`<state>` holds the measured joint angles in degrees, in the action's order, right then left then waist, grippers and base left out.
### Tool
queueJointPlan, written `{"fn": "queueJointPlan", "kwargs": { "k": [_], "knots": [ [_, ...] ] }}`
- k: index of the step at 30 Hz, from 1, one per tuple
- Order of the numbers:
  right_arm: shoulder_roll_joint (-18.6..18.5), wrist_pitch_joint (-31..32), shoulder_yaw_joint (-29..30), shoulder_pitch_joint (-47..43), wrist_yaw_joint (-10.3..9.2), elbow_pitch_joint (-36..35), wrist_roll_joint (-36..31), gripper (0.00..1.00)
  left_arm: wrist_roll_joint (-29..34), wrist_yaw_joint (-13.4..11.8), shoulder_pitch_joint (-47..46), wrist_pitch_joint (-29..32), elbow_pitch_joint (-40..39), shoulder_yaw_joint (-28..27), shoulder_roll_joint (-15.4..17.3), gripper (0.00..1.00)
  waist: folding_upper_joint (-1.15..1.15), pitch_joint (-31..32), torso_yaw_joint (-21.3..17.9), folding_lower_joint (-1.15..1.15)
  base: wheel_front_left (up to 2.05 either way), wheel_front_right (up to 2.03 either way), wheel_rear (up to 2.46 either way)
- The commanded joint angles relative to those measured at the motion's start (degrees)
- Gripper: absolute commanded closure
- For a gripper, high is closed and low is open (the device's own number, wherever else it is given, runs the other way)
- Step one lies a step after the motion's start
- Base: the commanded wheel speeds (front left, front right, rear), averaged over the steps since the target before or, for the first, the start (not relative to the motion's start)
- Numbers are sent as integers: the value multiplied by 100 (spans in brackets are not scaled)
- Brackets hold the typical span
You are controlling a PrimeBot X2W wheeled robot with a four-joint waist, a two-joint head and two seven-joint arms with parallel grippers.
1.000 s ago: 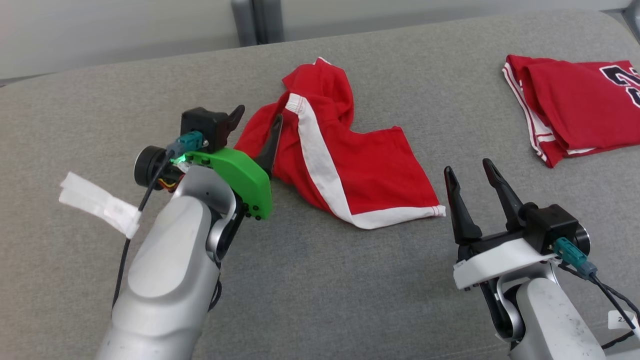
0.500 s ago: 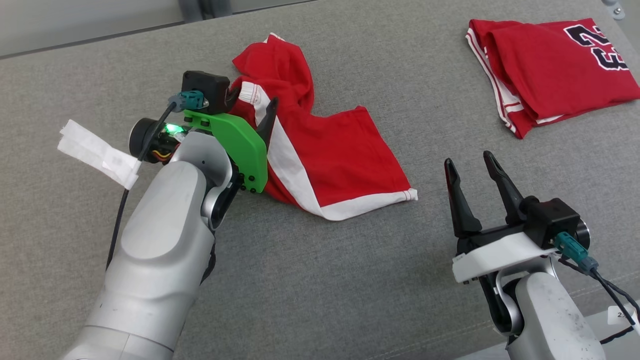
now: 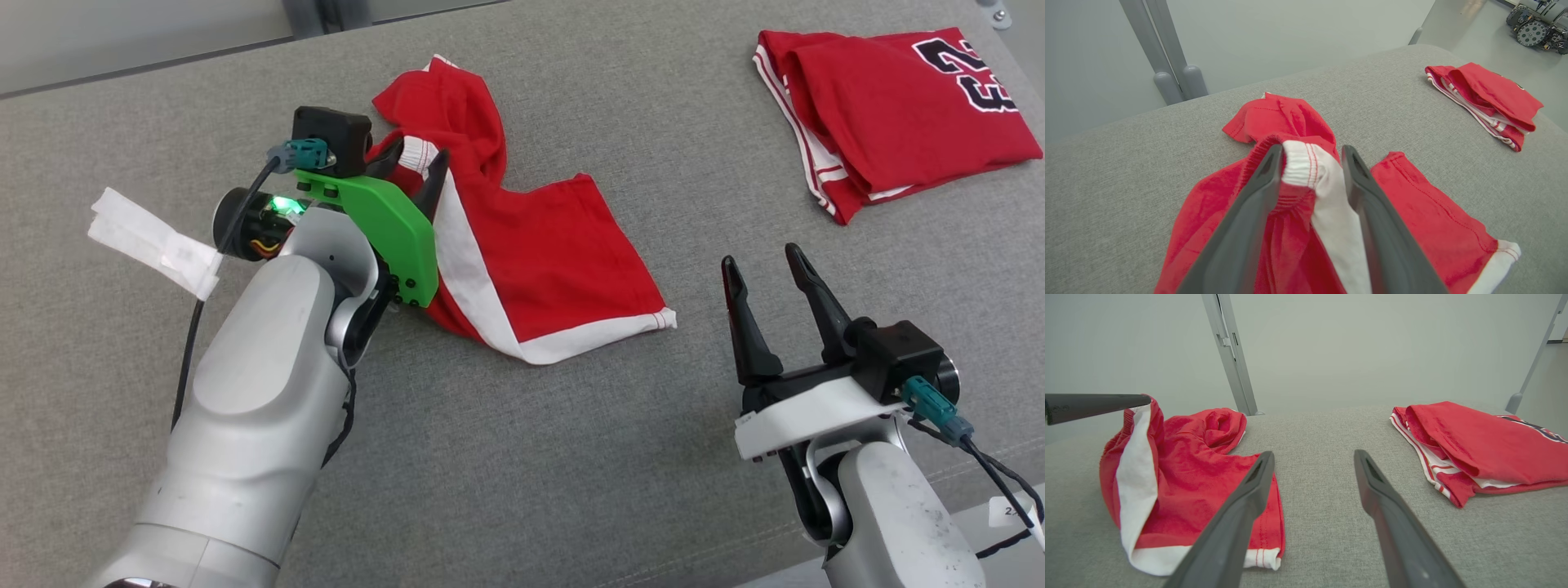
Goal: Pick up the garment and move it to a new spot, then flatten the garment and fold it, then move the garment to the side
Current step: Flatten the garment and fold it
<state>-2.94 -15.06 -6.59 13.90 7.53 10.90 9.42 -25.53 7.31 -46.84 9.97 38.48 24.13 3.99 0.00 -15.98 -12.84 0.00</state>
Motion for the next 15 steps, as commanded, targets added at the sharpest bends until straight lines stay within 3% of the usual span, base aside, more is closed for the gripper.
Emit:
{"fn": "queueJointPlan", "kwargs": {
  "k": [1,2,3,6,10,11,15],
  "knots": [
    [3,-14,-13,69,-8,-7,-10,0,-14,23,-117,14,36,16,64,44,0,-11,-30,0,0,0,0],
    [3,-14,-14,68,-8,-10,-11,0,-8,23,-127,33,54,29,73,52,0,-16,-44,0,0,0,0],
    [3,-14,-8,64,-8,-17,-9,0,14,13,-142,52,86,50,91,54,0,-22,-60,0,0,0,0],
    [4,-14,11,48,-8,-24,5,0,107,-38,-171,96,171,129,157,54,0,-34,-92,0,0,0,0],
    [4,-14,29,26,-8,-12,11,0,118,-35,-150,154,268,184,187,45,0,-20,-117,0,0,0,0],
    [4,-14,31,22,-8,-10,11,0,115,-42,-147,141,284,187,191,51,0,-13,-121,0,0,0,0],
    [4,-14,17,8,-8,-12,19,0,66,-75,-130,96,348,185,185,58,0,21,-135,0,0,0,0]
  ]
}}
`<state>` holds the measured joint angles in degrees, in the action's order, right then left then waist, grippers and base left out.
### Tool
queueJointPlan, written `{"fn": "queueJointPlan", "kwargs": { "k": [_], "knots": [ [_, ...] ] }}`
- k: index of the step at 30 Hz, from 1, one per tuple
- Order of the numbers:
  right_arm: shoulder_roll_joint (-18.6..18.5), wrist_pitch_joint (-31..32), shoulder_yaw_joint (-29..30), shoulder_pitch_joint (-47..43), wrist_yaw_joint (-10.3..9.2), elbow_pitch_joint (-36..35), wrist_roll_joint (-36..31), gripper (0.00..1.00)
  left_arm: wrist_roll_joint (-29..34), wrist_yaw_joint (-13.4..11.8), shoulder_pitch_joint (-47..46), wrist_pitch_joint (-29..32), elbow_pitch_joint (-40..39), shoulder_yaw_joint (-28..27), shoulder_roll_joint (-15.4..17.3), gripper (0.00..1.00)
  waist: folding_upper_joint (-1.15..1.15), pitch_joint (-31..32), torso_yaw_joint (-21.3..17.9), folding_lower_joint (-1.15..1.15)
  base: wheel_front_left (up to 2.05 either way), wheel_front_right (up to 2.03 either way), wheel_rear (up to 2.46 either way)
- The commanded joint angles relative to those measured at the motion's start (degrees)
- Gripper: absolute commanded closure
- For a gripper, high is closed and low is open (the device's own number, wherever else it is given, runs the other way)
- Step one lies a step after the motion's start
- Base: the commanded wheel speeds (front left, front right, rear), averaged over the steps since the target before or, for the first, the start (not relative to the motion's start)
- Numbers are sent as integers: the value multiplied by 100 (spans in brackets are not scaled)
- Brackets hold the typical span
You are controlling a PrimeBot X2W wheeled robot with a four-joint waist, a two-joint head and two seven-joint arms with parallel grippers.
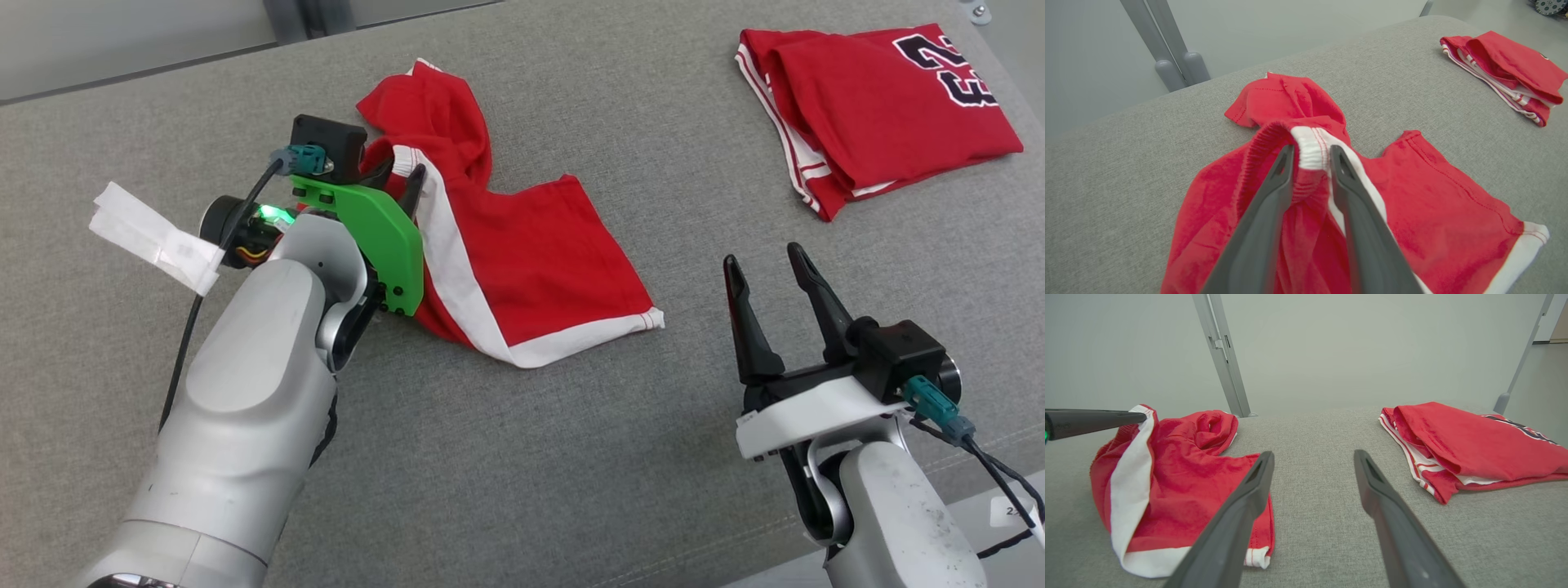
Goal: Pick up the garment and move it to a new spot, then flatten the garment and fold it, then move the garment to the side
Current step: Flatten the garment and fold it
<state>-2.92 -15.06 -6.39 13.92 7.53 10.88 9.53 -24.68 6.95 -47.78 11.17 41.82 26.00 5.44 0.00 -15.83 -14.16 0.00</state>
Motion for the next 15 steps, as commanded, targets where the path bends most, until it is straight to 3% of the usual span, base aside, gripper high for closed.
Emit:
{"fn": "queueJointPlan", "kwargs": {
  "k": [1,3,5,6,7,8,15],
  "knots": [
    [2,-14,-16,7,-8,-8,11,0,-32,-30,-30,-24,35,5,32,60,0,16,-8,0,0,0,0],
    [2,-14,-40,7,-8,-3,11,0,-61,-32,-31,-40,69,7,11,62,0,36,-18,0,0,0,0],
    [2,-14,-54,2,-8,4,9,0,-98,-44,-63,-89,90,-5,-11,73,0,54,-26,0,0,0,0],
    [3,-14,-59,3,-8,11,7,0,-108,-44,-76,-146,98,-11,-22,86,0,64,-30,0,0,0,0],
    [3,-14,-59,3,-8,16,6,0,-127,-39,-78,-180,99,-16,-33,89,0,69,-31,0,0,0,0],
    [3,-14,-54,-4,-8,22,1,0,-173,-38,-70,-266,91,-39,-52,98,0,80,-29,0,0,0,0],
    [-67,-14,-29,-149,-8,121,-89,0,-398,-4,362,-786,-234,-159,-18,100,0,158,68,0,0,0,0]
  ]
}}
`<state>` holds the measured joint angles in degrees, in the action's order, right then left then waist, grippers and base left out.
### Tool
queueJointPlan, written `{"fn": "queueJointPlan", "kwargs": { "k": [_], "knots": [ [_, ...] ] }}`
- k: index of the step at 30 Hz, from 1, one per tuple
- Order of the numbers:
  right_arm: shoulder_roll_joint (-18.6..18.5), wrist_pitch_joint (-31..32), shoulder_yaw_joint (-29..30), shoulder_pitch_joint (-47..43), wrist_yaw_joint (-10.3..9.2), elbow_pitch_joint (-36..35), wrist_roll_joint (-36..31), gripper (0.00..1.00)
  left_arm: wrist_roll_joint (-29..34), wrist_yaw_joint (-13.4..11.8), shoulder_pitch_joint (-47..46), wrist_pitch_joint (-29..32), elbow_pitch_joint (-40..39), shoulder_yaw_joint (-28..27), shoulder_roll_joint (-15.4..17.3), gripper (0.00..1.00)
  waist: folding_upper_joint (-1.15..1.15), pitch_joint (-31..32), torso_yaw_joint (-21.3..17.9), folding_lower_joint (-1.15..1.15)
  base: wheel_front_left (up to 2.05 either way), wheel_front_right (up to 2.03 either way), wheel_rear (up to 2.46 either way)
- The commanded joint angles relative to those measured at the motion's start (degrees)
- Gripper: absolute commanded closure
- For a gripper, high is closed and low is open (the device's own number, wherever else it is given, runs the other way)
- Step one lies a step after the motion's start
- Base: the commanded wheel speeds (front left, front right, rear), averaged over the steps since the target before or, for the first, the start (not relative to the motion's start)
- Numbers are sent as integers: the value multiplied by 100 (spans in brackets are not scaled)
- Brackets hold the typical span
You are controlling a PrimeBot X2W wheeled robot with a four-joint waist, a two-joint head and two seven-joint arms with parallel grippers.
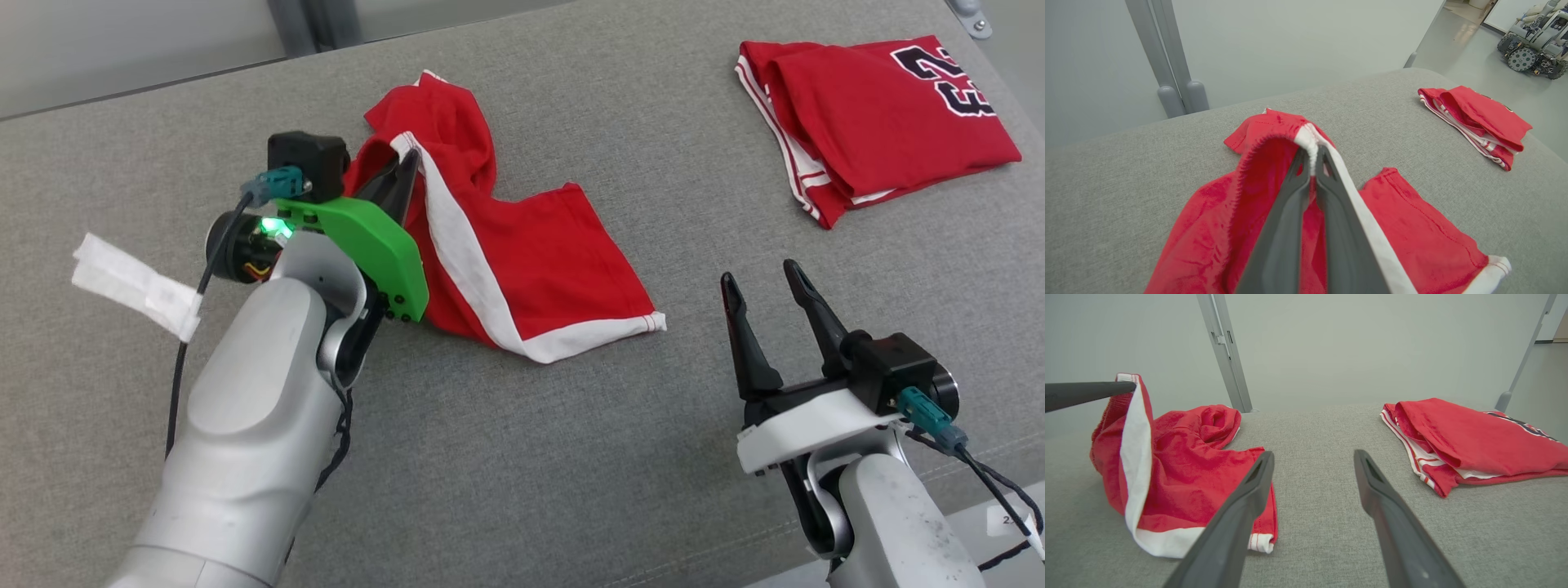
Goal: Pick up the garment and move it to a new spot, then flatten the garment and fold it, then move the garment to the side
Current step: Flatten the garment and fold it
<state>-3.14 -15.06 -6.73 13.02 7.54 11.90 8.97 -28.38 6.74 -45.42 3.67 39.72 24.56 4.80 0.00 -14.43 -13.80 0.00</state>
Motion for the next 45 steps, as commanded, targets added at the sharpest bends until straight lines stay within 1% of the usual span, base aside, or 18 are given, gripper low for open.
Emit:
{"fn": "queueJointPlan", "kwargs": {
  "k": [1,3,5,9,13,16,21,27,31,32,33,34,35,38,39,40,45],
  "knots": [
    [-88,-14,13,-86,-10,33,-37,0,-76,19,237,-109,-145,-45,103,100,0,32,56,0,0,0,0],
    [-159,-14,18,-150,-10,56,-33,0,-153,17,498,-227,-399,-112,217,100,0,51,110,0,0,0,0],
    [-273,-14,9,-226,-10,96,-39,0,-259,-44,825,-328,-684,-214,308,100,0,68,159,0,0,0,0],
    [-485,-14,-87,-353,-10,223,44,0,-344,-213,1466,-405,-1276,-355,500,100,0,76,275,0,0,0,0],
    [-657,-14,-294,-292,-10,407,137,0,-456,-374,1967,-350,-1734,-431,586,100,0,61,349,0,0,0,0],
    [-763,-15,-554,-105,-10,747,110,0,-510,-478,2208,-339,-1975,-460,596,100,0,40,395,0,0,0,0],
    [-788,-14,-1001,375,-10,1394,130,0,-573,-602,2446,-398,-2254,-485,545,100,0,-34,508,0,0,0,0],
    [-815,-14,-1448,816,-10,2072,309,0,-584,-634,2544,-400,-2375,-422,502,100,0,-86,705,0,0,0,0],
    [-813,-14,-1604,967,-10,2273,383,0,-574,-660,2578,-420,-2416,-406,499,100,0,-95,785,0,0,0,0],
    [-817,-14,-1642,1000,-10,2302,402,3,-581,-667,2590,-425,-2419,-402,498,100,0,-94,803,0,0,0,0],
    [-827,-14,-1678,1018,-10,2329,412,22,-586,-666,2600,-428,-2421,-398,497,100,0,-92,818,0,0,0,0],
    [-839,-14,-1699,1045,-10,2348,427,45,-586,-670,2612,-422,-2425,-392,500,100,0,-90,834,0,0,0,0],
    [-843,-14,-1706,1060,-10,2352,440,55,-588,-674,2619,-428,-2429,-389,504,100,0,-89,843,0,0,0,0],
    [-856,-14,-1746,1061,-10,2370,462,76,-597,-681,2646,-437,-2436,-378,514,100,0,-80,858,0,0,0,0],
    [-860,-14,-1756,1061,-10,2376,472,86,-603,-686,2662,-445,-2435,-378,518,100,0,-75,857,0,0,0,0],
    [-866,-14,-1765,1064,-10,2387,475,100,-601,-689,2681,-456,-2429,-378,526,100,0,-67,854,0,0,0,0],
    [-899,-14,-1703,1068,-10,2363,492,100,-656,-721,2763,-543,-2435,-443,554,100,0,-16,812,0,0,0,0]
  ]
}}
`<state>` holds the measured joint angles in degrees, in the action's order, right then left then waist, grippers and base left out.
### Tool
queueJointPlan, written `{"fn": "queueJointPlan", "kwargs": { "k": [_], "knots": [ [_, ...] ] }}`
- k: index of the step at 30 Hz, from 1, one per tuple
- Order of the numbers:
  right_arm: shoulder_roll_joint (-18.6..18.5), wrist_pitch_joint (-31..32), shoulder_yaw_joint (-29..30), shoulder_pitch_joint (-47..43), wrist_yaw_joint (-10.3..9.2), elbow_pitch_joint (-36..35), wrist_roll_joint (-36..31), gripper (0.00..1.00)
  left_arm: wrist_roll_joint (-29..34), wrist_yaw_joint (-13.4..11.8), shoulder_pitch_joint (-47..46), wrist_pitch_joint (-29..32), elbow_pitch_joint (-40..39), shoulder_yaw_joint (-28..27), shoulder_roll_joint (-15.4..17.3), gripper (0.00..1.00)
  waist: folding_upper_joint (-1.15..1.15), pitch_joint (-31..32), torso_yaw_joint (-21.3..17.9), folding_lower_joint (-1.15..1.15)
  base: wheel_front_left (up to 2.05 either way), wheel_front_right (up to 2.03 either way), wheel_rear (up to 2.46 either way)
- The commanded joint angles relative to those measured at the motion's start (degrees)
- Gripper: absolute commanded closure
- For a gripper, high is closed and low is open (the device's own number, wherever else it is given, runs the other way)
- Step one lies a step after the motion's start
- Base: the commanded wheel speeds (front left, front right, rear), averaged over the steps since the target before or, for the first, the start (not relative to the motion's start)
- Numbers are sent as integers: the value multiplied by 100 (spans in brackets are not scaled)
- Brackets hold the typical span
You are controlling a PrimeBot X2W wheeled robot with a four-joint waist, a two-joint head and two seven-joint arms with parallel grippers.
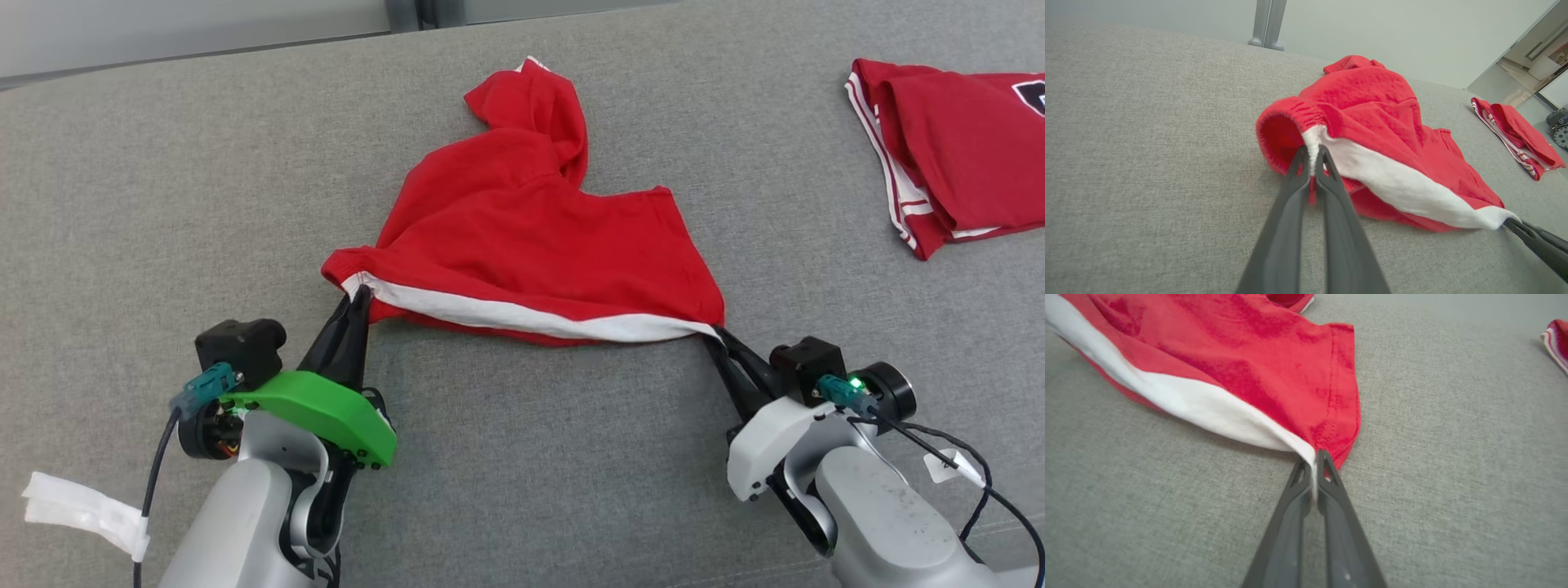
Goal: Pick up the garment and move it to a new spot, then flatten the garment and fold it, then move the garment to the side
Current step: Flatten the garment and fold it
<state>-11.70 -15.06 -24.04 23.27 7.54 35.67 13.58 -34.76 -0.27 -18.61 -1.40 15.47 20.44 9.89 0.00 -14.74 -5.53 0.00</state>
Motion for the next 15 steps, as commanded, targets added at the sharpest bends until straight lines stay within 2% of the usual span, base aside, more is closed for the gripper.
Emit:
{"fn": "queueJointPlan", "kwargs": {
  "k": [1,6,15],
  "knots": [
    [-48,-14,81,34,-10,-80,35,100,-35,-29,110,-83,-31,-59,49,100,0,32,-28,0,0,0,0],
    [-118,-14,257,-77,-10,-599,124,100,-141,-9,244,-370,-218,-207,52,100,0,173,-100,0,0,0,0],
    [-533,-14,699,-178,-11,-2318,-78,100,-473,107,566,-845,-1274,-511,-24,100,0,771,-260,0,0,0,0]
  ]
}}
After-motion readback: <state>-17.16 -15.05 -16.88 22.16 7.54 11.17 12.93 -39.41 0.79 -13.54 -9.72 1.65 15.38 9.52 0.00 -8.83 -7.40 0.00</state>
